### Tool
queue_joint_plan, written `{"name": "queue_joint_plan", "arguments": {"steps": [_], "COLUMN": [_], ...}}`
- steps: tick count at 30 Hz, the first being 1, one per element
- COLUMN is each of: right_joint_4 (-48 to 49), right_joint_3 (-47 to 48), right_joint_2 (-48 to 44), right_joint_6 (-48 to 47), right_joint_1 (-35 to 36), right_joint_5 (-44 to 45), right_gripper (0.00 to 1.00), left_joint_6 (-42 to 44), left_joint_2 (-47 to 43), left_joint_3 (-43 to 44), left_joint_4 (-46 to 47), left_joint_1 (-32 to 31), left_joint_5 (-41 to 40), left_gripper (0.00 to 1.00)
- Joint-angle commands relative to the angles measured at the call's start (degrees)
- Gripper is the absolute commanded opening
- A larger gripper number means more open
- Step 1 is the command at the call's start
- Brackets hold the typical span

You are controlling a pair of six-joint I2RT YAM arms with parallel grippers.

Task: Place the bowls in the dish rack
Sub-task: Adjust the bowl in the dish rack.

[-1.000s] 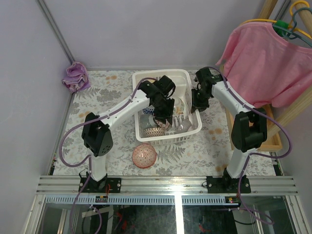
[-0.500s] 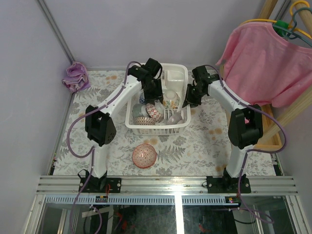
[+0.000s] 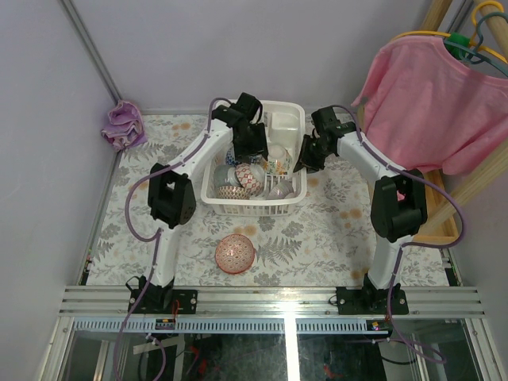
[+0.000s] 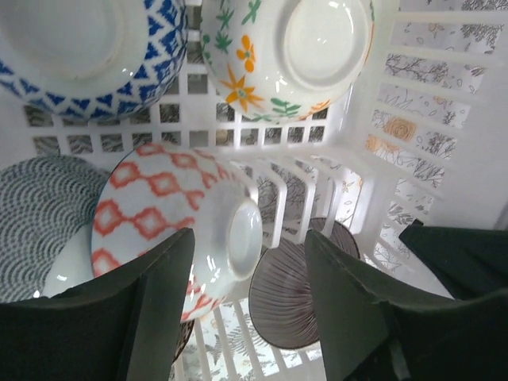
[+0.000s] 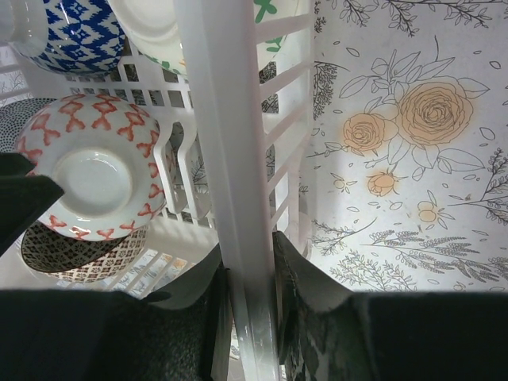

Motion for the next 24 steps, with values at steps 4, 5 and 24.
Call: {"name": "queue_joint_plan", "arguments": {"steps": [4, 5, 24], "right_joint_4": [2.7, 2.6, 2.4], "right_joint_3": [-2.3, -2.2, -2.7], "right_joint_2": [3.8, 3.9, 3.6], "right_joint_6": [4.3, 4.3, 3.7], "right_joint_1": [0.4, 0.4, 0.4], "right_joint_5": [5.0, 4.9, 5.2], "right_gripper": [0.08, 0.08, 0.08], "left_joint_6": [2.9, 3.1, 4.3], "left_joint_2": [4.6, 5.0, -3.4], "left_joint_3": [2.4, 2.2, -13.2], "left_joint_4": [5.2, 5.3, 10.0], "left_joint_1": [1.0, 0.9, -2.1], "left_joint_5": [2.2, 2.9, 6.8], "left_gripper": [0.57, 0.56, 0.47]}}
